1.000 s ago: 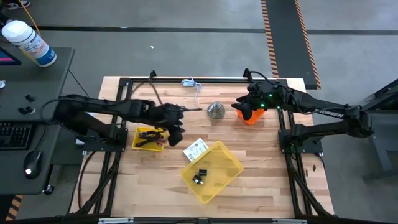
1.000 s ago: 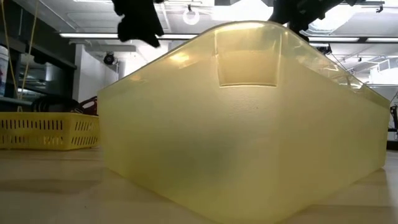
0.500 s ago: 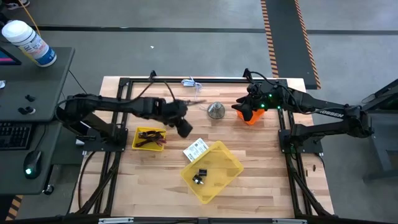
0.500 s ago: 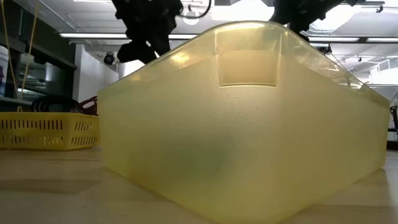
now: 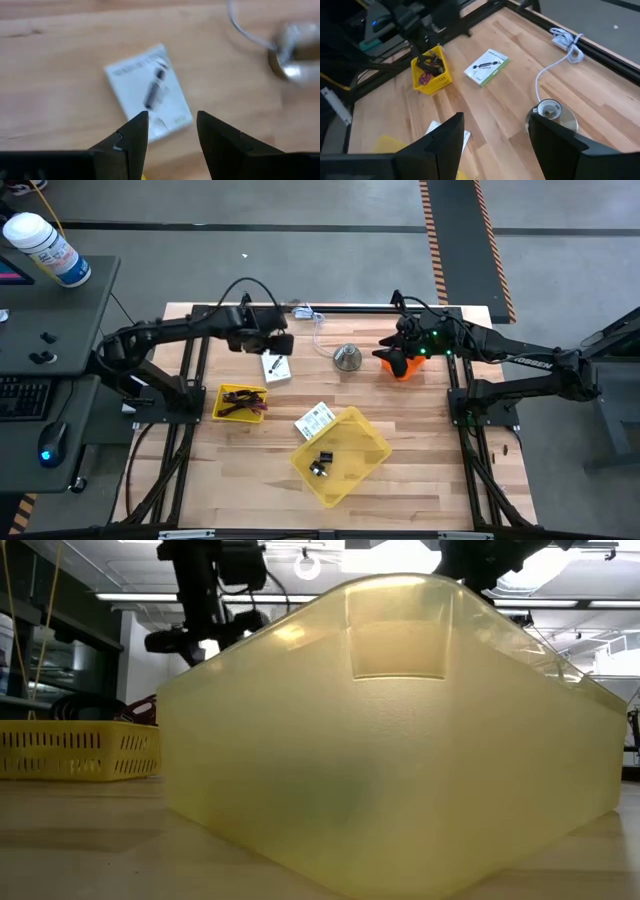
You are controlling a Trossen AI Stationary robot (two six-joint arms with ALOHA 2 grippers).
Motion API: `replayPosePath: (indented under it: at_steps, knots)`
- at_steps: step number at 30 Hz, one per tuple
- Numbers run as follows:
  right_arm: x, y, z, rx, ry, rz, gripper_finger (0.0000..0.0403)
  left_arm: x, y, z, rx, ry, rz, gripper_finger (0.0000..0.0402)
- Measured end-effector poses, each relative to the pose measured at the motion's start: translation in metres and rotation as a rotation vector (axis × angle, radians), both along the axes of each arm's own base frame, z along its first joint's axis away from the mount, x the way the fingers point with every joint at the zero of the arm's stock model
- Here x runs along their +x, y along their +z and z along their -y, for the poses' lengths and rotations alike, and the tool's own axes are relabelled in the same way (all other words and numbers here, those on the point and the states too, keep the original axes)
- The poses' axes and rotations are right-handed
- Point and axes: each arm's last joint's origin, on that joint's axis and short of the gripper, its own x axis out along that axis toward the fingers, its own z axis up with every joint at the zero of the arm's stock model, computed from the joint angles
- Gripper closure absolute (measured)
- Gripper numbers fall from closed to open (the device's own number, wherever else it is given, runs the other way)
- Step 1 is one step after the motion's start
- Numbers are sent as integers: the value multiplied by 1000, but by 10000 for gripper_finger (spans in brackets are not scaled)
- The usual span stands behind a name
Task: Pick and place items into bin
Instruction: Put the top white card reader box into the orange bin
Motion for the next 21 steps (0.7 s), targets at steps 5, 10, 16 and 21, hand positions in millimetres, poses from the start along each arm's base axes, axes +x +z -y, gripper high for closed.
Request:
replayPosePath:
  at_steps: [5, 10, 16, 21]
  knots:
    - [0, 0, 0, -11, 28, 0, 192, -10, 0, -16, 3, 82, 2, 247]
    - [0, 0, -1, -14, 30, -1, 192, -14, -4, -28, -1, 111, -1, 247]
    - [0, 0, 0, -16, 25, -1, 192, -13, -17, -38, -47, 99, -42, 247]
    - [0, 0, 1, -20, 13, -3, 192, -10, -31, -40, -97, 89, -105, 247]
